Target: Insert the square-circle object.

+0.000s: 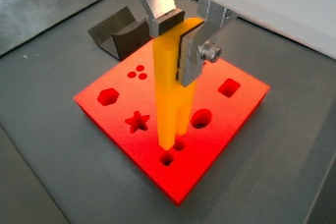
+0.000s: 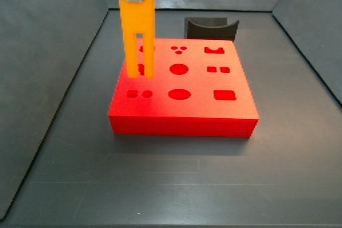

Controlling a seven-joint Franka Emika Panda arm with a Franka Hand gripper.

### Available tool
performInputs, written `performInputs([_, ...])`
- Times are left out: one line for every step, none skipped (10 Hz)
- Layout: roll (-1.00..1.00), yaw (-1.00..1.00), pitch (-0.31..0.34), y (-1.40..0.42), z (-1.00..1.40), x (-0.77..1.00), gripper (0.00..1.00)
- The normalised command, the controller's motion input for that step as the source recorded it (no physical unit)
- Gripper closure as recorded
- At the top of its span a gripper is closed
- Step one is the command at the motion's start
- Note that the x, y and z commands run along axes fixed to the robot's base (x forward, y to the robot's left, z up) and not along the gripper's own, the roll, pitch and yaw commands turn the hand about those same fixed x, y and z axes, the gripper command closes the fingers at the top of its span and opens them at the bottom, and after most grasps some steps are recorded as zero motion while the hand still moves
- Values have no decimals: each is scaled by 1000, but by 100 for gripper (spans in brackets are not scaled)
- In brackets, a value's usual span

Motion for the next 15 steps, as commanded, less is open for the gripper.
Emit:
performInputs([-189,0,-114,0,-266,14,100])
performInputs([-103,0,-96,0,-246,0,100])
performInputs([0,0,-67,0,-146,-97,100])
performInputs([-3,0,-74,0,-151,-94,100])
performInputs([-29,0,-83,0,-191,-37,100])
performInputs([-24,0,-76,0,-217,0,100])
performInputs([-41,0,-103,0,-306,0,100])
performInputs([-24,0,-97,0,-320,0,100])
performInputs([-49,0,-109,17,-263,-114,100])
performInputs([-46,0,-100,0,-237,-103,100])
performInputs([-60,0,-61,63,-174,0,100])
performInputs([-104,0,-37,194,-117,0,100])
performInputs([-51,0,-36,49,-46,-114,100])
performInputs([0,0,-54,0,-77,-157,100])
performInputs([0,0,-66,-74,-120,-103,100])
